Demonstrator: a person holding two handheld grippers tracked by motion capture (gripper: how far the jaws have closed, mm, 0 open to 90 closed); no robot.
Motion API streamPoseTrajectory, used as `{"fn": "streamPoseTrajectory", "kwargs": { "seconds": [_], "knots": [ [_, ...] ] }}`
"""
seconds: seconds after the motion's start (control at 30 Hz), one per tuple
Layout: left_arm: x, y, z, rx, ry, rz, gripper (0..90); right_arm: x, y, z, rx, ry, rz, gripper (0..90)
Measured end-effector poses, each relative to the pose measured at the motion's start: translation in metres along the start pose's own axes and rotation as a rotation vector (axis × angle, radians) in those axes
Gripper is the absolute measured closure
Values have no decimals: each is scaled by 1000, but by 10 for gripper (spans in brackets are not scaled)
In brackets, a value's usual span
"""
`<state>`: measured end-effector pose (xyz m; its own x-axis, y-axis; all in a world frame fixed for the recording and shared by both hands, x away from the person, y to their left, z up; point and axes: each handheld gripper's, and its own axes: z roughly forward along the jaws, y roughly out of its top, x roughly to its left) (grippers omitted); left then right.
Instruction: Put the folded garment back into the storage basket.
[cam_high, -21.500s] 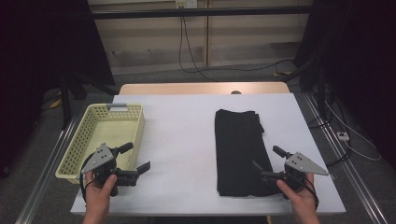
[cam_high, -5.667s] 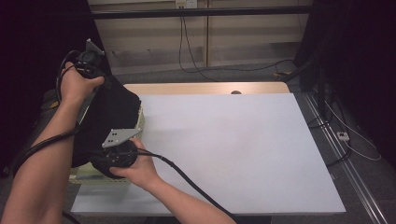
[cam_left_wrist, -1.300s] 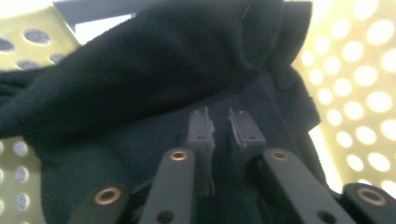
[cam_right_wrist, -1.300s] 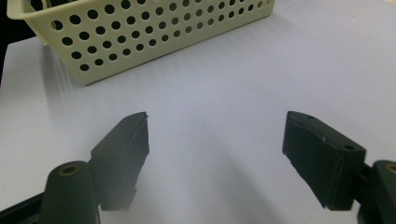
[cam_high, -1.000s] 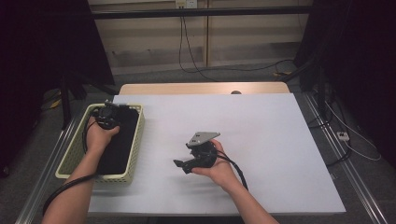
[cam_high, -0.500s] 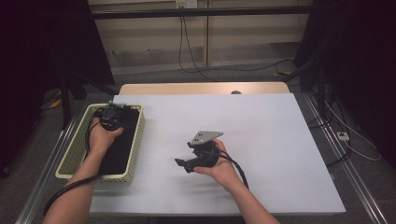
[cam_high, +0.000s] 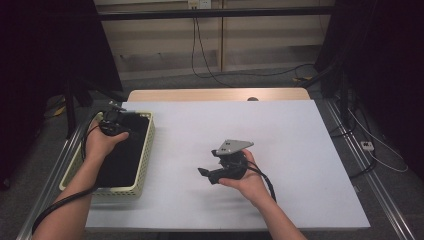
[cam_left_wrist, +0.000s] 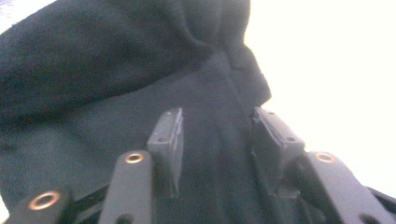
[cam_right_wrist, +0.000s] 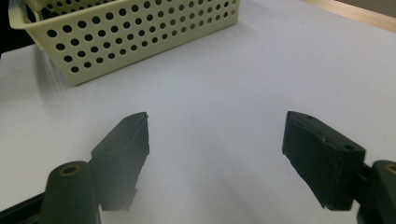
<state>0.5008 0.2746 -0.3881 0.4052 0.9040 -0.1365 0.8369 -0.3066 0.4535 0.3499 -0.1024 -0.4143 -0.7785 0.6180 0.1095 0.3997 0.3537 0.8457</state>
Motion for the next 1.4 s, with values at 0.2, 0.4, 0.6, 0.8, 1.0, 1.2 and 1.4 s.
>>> {"fn": "streamPoseTrajectory", "kwargs": {
  "seconds": [0.2, 0.4, 0.6, 0.8, 1.0, 1.2, 1.4],
  "knots": [
    [-3, 0, -12, -2, -24, 6, 423, -8, -12, -15, 5, -35, 8, 232],
    [-14, 0, -24, -27, -39, 33, 370, -15, -22, -28, 8, -57, 16, 231],
    [-25, 2, -34, -34, -66, 50, 346, -18, -34, -44, 7, -71, 24, 232],
    [-37, 5, -38, -50, -86, 66, 335, -24, -42, -56, -7, -100, 41, 234],
    [-52, 7, -41, -72, -132, 93, 316, -29, -47, -62, 3, -118, 37, 229],
    [-69, 8, -47, -104, -167, 137, 312, -33, -48, -66, -2, -130, 39, 228],
    [-86, 7, -52, -137, -200, 175, 302, -37, -49, -73, -1, -140, 46, 228]
  ]
}}
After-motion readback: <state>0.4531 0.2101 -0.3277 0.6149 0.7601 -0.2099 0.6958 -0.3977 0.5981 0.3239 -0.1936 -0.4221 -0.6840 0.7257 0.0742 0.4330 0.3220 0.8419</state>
